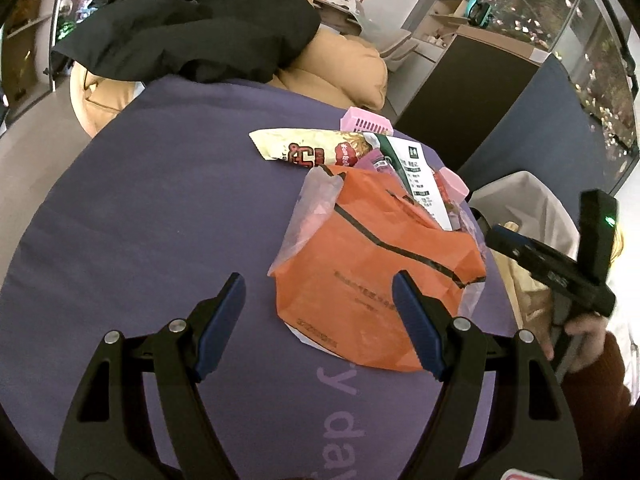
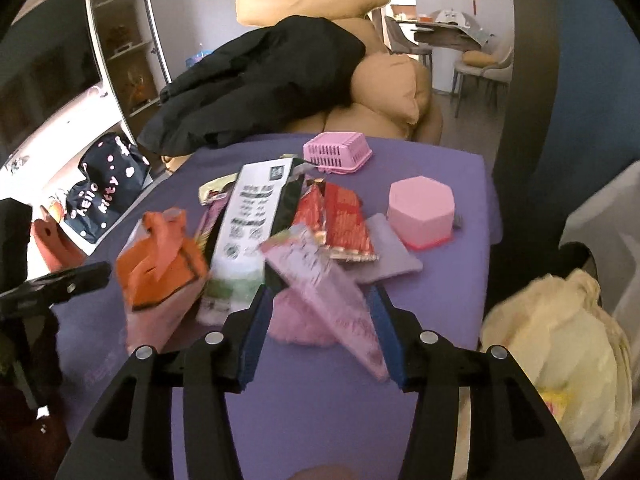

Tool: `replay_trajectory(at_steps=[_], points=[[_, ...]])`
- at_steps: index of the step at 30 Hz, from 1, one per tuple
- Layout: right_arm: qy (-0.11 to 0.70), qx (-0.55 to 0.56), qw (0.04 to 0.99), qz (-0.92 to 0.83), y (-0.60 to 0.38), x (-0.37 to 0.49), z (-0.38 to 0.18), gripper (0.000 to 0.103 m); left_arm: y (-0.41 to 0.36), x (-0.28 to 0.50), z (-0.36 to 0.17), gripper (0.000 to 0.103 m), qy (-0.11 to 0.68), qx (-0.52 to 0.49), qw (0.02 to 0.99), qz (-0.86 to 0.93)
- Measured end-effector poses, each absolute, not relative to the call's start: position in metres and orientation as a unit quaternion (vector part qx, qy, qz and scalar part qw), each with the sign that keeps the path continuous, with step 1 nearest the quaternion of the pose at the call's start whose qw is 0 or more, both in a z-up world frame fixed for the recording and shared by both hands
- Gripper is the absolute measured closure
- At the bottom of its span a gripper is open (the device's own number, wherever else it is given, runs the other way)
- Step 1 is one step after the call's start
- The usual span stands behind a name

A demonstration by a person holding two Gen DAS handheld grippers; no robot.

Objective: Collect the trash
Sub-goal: 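Grasp the orange plastic bag with the left tool while the right tool grasps the pink candy stick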

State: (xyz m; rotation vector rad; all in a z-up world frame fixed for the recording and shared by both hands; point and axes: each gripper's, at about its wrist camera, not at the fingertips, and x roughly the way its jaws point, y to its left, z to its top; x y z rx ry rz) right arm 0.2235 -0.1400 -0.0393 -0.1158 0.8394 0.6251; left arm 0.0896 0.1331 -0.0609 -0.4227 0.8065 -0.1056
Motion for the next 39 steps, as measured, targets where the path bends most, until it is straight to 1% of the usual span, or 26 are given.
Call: replay_trajectory(at_steps=[7, 14, 18, 21, 24, 27, 30, 34, 36, 39], points=[[0.444, -0.009, 0.843, 0.304, -0.148, 0.233, -0.059, 0.055, 0.137, 0.098, -0.070, 0.031, 0.400, -0.216, 0.889, -0.048], [0.469, -0.007, 0.819, 0.331, -0.156, 0.193, -0.064, 0.055, 0.137, 0.112, -0.073, 0.031, 0.402, -0.231, 0.885, -0.053], [0.477, -0.008, 0.813, 0.334, -0.159, 0.174, -0.065, 0.055, 0.137, 0.133, -0.073, 0.031, 0.401, -0.241, 0.882, -0.054], [0.473, -0.031, 0.823, 0.314, -0.159, 0.162, -0.060, 0.055, 0.136, 0.146, -0.069, 0.031, 0.393, -0.240, 0.886, -0.055], [0.452, -0.067, 0.830, 0.321, -0.154, 0.151, -0.051, 0.055, 0.133, 0.150, -0.062, 0.031, 0.381, -0.230, 0.893, -0.062], [0.423, -0.130, 0.840, 0.314, -0.142, 0.146, -0.046, 0.055, 0.133, 0.144, -0.058, 0.031, 0.376, -0.224, 0.897, -0.066], [0.414, -0.169, 0.840, 0.308, -0.132, 0.152, -0.052, 0.055, 0.134, 0.135, -0.056, 0.031, 0.375, -0.216, 0.899, -0.069], [0.443, -0.161, 0.823, 0.317, -0.121, 0.168, -0.073, 0.055, 0.134, 0.127, -0.059, 0.031, 0.384, -0.200, 0.899, -0.068], [0.436, -0.158, 0.827, 0.317, -0.119, 0.169, -0.074, 0.055, 0.136, 0.128, -0.064, 0.032, 0.392, -0.198, 0.896, -0.059], [0.440, -0.163, 0.825, 0.315, -0.116, 0.169, -0.075, 0.055, 0.137, 0.134, -0.070, 0.035, 0.403, -0.197, 0.892, -0.055]])
